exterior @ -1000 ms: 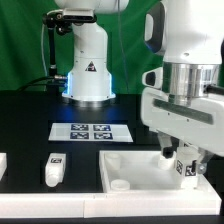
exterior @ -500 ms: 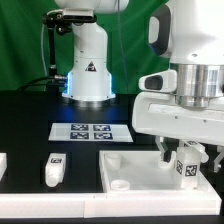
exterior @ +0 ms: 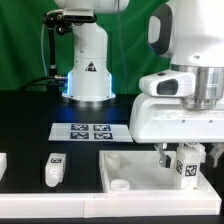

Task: Assemble one leg

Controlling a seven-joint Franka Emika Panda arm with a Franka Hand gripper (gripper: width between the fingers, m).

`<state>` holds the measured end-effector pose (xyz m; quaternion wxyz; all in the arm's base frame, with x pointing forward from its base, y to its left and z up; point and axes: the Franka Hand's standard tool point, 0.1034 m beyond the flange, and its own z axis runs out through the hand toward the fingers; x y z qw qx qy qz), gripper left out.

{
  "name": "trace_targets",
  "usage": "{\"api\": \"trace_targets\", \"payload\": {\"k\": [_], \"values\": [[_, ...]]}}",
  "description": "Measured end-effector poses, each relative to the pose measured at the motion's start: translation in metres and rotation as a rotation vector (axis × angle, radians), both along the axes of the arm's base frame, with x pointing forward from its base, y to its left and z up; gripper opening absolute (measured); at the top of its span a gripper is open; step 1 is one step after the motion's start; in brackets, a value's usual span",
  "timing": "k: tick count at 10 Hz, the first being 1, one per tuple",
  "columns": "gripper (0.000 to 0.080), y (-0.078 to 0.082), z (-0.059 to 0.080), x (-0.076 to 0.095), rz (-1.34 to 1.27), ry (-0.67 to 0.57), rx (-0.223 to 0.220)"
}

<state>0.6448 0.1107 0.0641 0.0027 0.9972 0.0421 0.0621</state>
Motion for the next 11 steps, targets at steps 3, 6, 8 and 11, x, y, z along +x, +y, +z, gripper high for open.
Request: {"api": "trace_targets", "payload": {"k": [3, 6, 8, 11], "values": [[0.0552, -0.0007, -0.0011, -0.001, -0.037, -0.001, 0.004], [0.0284, -0.001, -0.0013, -0.001, -0.225, 0.0, 0.029], [0.0284, -0.001, -0.0014, -0.0021, -0.47, -0.001, 0.052], [0.0284, -0.0008, -0.0013, -0.005, -0.98, 0.033, 0.088]]}}
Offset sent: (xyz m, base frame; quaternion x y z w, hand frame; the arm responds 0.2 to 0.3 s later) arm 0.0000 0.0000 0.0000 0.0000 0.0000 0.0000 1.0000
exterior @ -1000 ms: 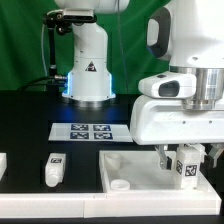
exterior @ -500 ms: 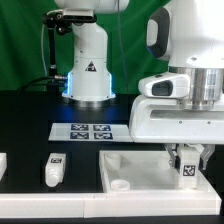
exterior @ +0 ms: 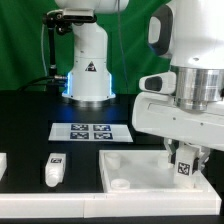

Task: Assemble one leg

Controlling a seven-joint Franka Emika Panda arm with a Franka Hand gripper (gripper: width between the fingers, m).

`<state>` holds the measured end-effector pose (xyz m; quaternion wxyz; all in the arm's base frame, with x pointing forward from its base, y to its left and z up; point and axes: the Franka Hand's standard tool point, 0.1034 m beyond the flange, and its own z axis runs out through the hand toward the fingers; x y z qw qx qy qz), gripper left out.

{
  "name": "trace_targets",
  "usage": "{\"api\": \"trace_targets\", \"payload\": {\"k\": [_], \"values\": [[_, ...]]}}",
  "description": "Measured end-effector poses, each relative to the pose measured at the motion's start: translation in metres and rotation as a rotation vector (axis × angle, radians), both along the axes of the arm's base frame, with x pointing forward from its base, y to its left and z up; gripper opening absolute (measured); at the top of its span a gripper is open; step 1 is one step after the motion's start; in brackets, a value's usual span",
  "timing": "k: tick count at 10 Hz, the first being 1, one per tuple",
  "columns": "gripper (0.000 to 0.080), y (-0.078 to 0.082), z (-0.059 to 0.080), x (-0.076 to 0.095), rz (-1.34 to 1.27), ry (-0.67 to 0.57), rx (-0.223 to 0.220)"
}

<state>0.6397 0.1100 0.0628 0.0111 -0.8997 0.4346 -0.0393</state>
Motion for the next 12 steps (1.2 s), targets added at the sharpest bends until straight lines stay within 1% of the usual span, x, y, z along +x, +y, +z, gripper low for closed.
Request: {"api": "trace_targets", "payload": {"k": [2, 3, 6, 7, 8, 9, 11, 12], "values": [[0.0284, -0.0001, -0.0002, 0.0002, -0.347, -0.002, 0.049], [0.0284, -0.0003, -0.0003, -0.0002, -0.441, -0.005, 0.059], [0.0284, -0.0003, -0.0003, -0.0005, -0.593, -0.003, 0.073], [0.0284, -0.0007, -0.0004, -0.0011, -0.668, 0.004, 0.086], [0.0284, -0.0031, -0.0001, -0.0005, -0.816, 0.015, 0.12], [0.0284, -0.0043, -0.0007, -0.0004, -0.909, 0.02, 0.14], [0.0284, -0.0066, -0.0009, -0.0006, -1.031, 0.018, 0.153], [0.0284, -0.0063, -0.0009, -0.0008, -1.029, 0.014, 0.154]]}}
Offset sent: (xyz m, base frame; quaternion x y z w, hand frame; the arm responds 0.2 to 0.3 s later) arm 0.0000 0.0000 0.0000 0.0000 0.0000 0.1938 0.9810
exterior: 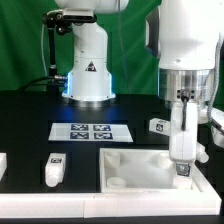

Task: Assemble one leg

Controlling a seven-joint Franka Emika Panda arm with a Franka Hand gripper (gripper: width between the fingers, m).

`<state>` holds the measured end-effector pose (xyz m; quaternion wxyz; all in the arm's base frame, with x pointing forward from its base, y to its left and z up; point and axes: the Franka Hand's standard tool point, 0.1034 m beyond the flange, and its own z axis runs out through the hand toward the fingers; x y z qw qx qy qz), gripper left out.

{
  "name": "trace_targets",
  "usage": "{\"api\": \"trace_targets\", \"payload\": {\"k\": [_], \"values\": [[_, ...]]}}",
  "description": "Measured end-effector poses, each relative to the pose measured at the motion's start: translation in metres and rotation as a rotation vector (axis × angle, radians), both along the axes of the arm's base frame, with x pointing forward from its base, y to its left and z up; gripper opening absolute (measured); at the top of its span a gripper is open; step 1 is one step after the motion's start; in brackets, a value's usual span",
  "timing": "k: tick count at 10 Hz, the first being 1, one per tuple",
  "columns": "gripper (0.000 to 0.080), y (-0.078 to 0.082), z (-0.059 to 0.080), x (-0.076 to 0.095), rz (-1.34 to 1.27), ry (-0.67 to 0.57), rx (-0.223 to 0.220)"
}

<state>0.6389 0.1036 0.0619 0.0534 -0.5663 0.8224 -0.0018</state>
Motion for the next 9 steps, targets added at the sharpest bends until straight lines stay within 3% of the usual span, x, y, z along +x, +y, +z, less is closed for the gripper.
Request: {"api": "trace_targets", "payload": {"k": [2, 3, 4, 5, 7, 9], "values": [[0.0284, 0.0, -0.001, 0.0, 0.01, -0.001, -0.002], [0.0392, 0.002, 0.002, 0.001, 0.014, -0.005, 0.0], [0.053, 0.008, 0.012, 0.005, 0.021, -0.022, 0.007], [0.0611, 0.013, 0.027, 0.01, 0.028, -0.046, 0.015], [0.0643, 0.016, 0.059, 0.018, 0.04, -0.085, 0.033], [0.0648, 0.015, 0.051, 0.016, 0.042, -0.079, 0.027]]}}
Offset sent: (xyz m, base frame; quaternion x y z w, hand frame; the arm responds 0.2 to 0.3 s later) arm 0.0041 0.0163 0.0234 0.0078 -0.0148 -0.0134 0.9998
